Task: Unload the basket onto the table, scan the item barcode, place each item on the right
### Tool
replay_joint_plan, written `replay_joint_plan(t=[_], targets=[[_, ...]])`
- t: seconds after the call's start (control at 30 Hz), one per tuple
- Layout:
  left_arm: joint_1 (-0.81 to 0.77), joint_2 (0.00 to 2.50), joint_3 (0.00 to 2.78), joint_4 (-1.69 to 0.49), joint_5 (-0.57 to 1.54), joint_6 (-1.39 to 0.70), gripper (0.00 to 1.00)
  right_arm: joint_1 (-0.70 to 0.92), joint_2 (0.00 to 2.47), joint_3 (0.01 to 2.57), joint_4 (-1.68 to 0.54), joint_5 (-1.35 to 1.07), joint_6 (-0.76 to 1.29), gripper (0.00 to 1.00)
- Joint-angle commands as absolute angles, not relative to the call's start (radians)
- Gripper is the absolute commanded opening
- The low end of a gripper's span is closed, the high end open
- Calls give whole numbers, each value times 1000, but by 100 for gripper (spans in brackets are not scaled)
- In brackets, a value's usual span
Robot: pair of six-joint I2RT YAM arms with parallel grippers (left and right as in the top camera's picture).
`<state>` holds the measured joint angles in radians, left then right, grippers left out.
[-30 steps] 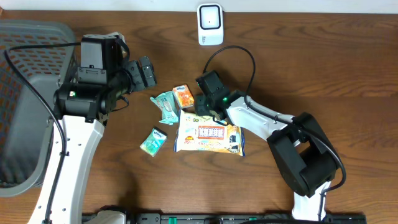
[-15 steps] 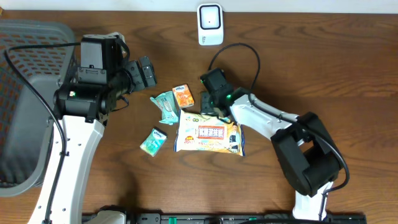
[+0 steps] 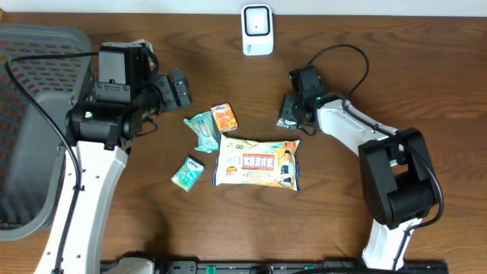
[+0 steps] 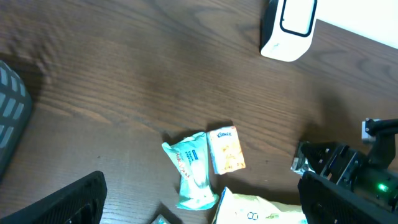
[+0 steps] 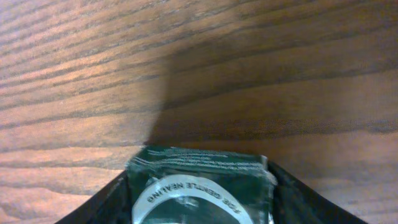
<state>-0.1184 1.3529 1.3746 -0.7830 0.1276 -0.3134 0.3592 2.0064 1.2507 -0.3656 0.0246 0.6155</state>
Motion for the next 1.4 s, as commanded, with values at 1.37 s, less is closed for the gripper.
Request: replay_joint_plan(t=[1.37], targets=[[-113, 1352, 1378, -785, 118, -307, 98, 303, 1937, 1368, -670, -396, 622, 43]])
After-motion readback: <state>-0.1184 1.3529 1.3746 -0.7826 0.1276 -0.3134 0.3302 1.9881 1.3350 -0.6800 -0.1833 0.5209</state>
